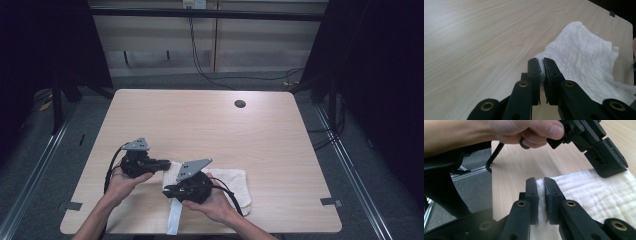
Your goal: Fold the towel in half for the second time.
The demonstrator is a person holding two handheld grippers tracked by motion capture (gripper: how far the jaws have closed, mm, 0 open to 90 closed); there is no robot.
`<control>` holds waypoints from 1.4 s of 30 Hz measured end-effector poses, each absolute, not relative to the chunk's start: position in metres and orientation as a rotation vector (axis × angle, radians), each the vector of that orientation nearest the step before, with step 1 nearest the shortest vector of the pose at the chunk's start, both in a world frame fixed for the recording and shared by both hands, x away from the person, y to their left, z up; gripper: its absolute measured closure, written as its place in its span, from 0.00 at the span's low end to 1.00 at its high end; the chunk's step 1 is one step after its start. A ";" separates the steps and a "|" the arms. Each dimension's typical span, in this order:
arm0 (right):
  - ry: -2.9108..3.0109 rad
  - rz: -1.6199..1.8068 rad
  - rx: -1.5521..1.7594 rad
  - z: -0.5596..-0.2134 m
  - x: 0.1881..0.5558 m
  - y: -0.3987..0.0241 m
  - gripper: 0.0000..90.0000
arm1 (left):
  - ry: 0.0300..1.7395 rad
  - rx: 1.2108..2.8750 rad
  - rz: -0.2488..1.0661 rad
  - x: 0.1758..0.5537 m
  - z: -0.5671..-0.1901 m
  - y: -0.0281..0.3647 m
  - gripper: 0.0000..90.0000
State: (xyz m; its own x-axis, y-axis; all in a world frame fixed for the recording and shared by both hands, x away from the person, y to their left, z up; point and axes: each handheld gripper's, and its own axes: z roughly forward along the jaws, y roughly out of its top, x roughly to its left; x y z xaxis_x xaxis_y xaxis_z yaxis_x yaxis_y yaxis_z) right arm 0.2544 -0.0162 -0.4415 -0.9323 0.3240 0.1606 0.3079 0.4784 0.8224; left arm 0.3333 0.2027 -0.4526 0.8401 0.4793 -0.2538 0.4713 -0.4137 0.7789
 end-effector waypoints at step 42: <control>2.549 1.617 0.551 -0.409 0.258 -0.019 0.92 | 0.689 2.060 0.089 0.338 -0.417 0.196 0.94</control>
